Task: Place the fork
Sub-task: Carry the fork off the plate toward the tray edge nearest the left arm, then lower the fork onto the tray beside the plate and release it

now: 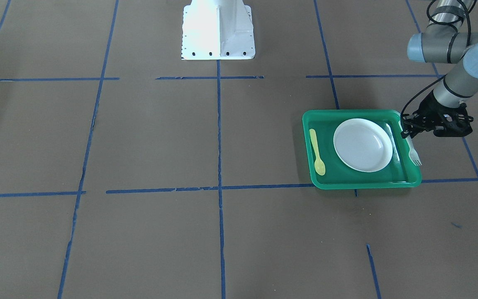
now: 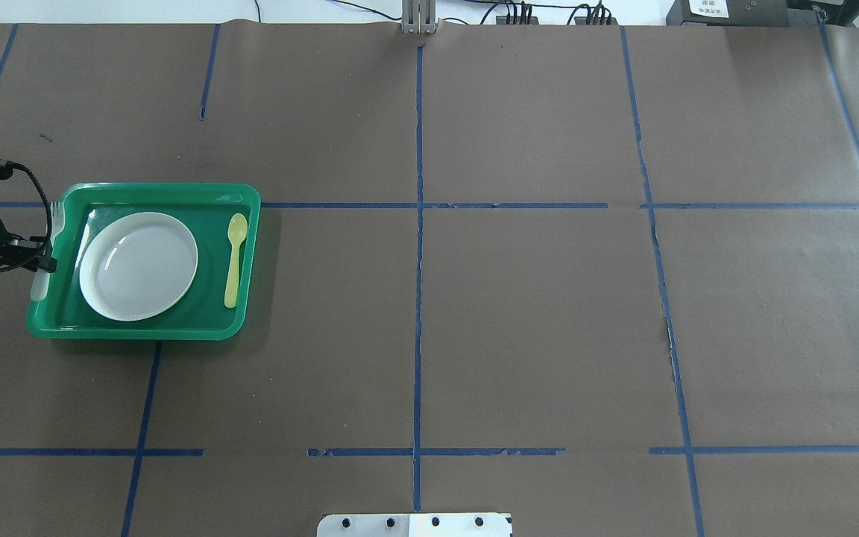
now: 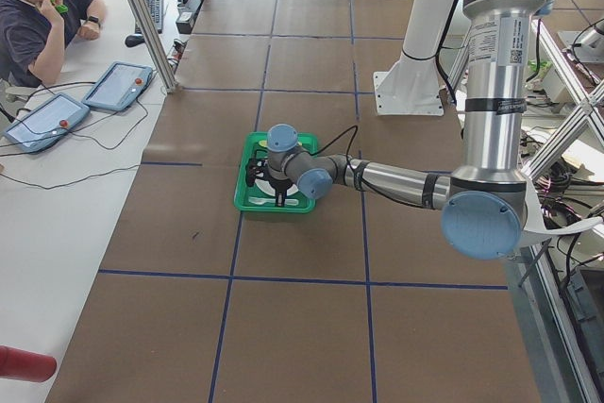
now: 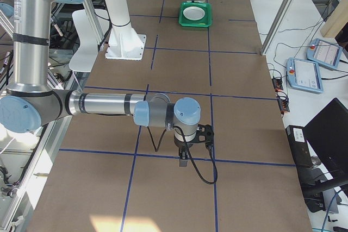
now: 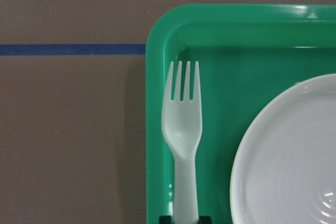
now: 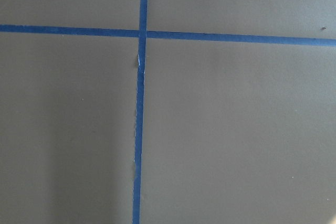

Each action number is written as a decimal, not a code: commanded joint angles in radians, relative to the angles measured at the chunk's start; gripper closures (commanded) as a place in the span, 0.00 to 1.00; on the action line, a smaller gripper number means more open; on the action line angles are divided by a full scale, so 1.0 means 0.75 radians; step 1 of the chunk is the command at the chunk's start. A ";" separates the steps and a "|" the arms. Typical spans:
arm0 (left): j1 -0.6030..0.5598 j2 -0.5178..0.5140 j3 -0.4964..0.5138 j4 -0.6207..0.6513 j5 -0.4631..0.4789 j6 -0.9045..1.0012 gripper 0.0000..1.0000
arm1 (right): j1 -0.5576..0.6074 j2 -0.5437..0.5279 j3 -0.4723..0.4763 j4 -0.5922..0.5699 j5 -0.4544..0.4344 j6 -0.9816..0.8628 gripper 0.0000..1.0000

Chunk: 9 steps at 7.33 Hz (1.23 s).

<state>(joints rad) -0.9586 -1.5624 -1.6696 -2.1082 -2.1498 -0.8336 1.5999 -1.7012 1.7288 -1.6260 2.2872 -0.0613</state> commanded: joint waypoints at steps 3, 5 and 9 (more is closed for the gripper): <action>0.004 -0.007 0.003 0.001 -0.003 -0.013 0.64 | 0.000 0.000 0.000 0.000 0.000 0.000 0.00; 0.004 -0.007 0.001 0.001 -0.013 -0.011 0.00 | 0.000 0.000 0.000 0.000 0.000 0.000 0.00; -0.202 0.117 -0.073 0.021 -0.128 0.179 0.00 | 0.000 0.000 0.000 0.000 0.000 0.000 0.00</action>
<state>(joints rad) -1.0352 -1.5256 -1.7045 -2.0959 -2.2356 -0.7920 1.5999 -1.7012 1.7288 -1.6261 2.2871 -0.0610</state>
